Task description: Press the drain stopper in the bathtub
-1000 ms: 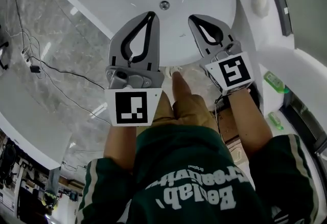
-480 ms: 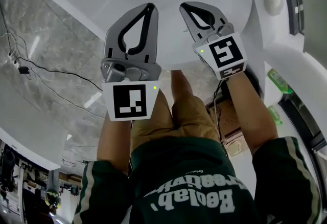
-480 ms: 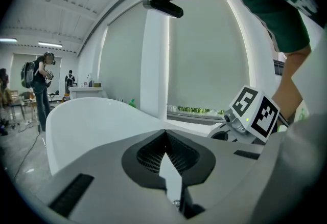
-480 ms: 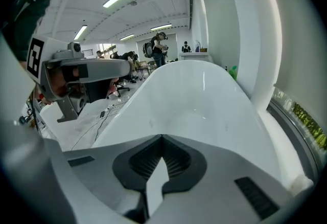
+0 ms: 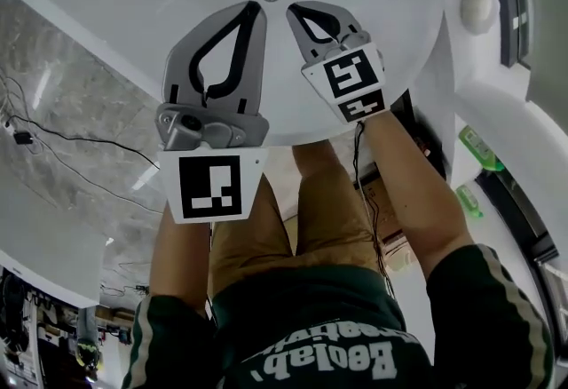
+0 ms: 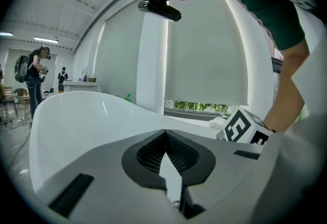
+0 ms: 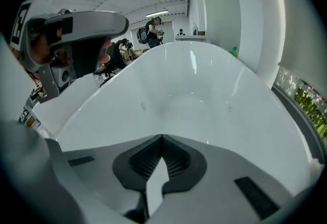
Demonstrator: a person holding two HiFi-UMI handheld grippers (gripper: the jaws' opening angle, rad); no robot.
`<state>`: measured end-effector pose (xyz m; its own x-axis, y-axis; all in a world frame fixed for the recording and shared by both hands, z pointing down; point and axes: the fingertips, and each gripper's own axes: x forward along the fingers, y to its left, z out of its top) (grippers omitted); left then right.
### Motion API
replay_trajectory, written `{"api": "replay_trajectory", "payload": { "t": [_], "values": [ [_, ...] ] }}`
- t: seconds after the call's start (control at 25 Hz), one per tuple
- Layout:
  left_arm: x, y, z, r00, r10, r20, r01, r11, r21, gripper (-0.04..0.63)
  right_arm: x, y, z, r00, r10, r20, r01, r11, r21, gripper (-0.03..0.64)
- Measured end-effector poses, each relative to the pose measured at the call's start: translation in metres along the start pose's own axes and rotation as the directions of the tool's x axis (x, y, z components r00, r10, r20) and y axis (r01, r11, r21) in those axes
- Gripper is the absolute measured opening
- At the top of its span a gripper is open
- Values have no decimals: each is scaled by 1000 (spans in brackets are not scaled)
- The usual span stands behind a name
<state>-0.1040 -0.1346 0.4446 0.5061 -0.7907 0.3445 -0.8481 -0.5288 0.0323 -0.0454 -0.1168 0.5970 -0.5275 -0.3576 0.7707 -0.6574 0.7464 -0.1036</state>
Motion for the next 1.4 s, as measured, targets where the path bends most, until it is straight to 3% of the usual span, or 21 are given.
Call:
{"api": "replay_trajectory", "payload": {
  "t": [0.52, 0.84, 1.4],
  "values": [
    [39, -23, -84, 996, 38, -80, -43, 998, -54, 8, 78, -31, -114, 991, 79, -106, -83, 996, -38, 11],
    [64, -25, -100, 996, 42, -76, -45, 999, -31, 8, 120, -54, -142, 986, 110, -128, -116, 992, -43, 11],
    [81, -6, -158, 986, 77, -146, -98, 984, -147, 9, 195, -45, -175, 958, 186, -219, -205, 976, -71, 11]
  ]
}}
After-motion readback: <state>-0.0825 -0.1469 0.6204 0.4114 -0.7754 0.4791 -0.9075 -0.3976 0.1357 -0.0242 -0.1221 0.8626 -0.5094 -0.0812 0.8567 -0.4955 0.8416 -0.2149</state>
